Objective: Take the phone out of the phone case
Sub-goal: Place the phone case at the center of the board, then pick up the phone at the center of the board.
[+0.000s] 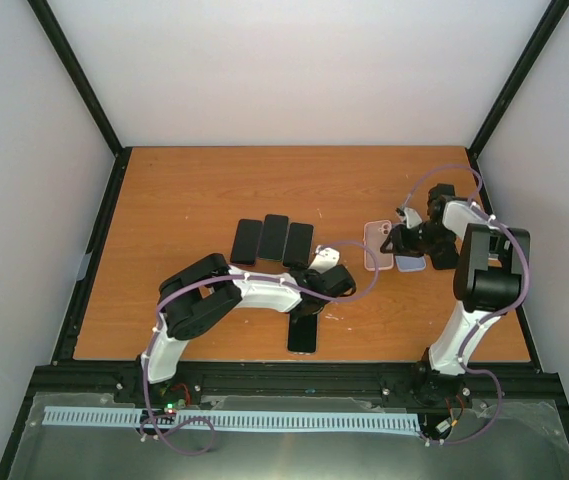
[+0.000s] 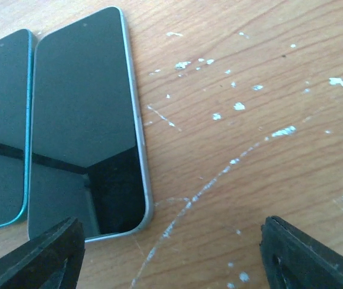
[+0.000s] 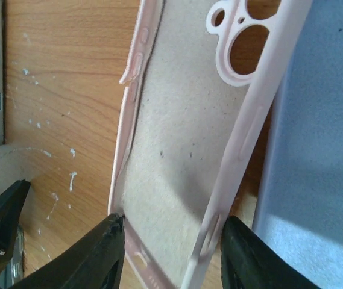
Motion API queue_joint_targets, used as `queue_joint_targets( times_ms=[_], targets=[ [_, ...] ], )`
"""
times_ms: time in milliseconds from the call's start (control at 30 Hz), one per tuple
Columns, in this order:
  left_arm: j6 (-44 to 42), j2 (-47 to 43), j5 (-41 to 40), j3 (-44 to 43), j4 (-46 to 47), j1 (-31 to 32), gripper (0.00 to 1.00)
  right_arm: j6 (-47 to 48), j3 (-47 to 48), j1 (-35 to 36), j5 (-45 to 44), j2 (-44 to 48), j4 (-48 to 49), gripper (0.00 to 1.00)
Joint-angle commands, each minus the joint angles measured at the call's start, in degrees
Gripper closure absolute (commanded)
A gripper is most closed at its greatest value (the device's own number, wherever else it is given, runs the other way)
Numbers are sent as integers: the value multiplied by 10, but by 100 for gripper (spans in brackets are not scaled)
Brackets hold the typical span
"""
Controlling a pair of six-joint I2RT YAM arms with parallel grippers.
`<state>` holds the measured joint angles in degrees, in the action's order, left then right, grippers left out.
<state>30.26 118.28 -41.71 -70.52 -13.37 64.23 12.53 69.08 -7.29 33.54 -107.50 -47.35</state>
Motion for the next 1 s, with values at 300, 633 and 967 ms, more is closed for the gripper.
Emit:
queue_joint_targets(
  times_ms=[300,633,967],
  targets=[
    [39,-84,81,28,-46,-22,8,5,11,5,-1,50,-14,48],
    [193,-134,268,8,-204,-26,0,-8,-86,13,11,236,51,46],
    [254,-99,329,-54,-322,-3,1,38,-144,4,-12,349,100,25]
  ],
)
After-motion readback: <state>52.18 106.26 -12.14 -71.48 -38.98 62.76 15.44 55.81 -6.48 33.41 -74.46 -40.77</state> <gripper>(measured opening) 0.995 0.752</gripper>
